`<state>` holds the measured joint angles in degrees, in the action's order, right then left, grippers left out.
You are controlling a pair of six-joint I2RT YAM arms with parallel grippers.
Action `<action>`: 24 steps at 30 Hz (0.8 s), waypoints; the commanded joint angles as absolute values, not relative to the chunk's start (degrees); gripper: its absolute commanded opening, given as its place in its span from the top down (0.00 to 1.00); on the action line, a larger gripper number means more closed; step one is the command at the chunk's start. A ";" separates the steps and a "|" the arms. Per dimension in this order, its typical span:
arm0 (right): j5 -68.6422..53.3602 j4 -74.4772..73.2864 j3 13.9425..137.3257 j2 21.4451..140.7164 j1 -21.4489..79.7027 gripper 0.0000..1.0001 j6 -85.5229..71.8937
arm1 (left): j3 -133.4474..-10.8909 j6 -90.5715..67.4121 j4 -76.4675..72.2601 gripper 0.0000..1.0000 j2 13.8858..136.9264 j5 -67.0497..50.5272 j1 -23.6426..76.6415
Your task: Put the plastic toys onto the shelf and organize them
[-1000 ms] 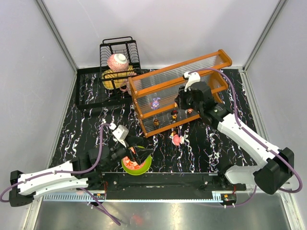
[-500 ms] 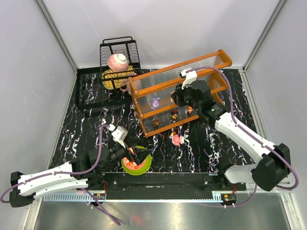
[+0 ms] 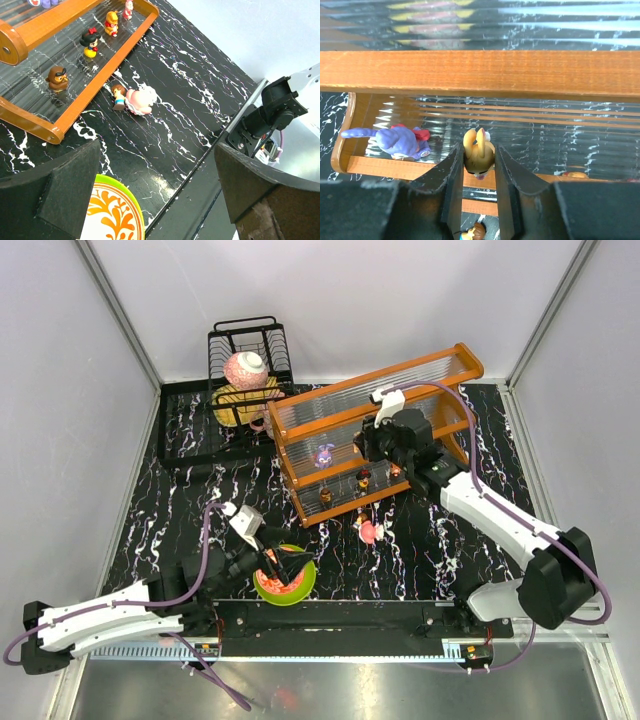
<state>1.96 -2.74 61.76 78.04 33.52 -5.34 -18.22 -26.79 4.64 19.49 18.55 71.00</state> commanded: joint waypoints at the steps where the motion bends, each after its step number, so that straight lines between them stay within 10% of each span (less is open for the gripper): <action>1: 1.05 3.16 60.47 78.57 33.05 1.00 -4.39 | -17.93 -27.16 3.96 0.01 18.98 19.95 70.75; 24: 2.02 7.03 57.39 80.33 31.99 1.00 -4.92 | -17.93 -26.89 2.29 0.01 21.27 19.69 70.75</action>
<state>1.85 2.68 57.34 79.81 32.53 -4.78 -18.11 -27.24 5.06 21.06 18.96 71.00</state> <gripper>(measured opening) 0.327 0.983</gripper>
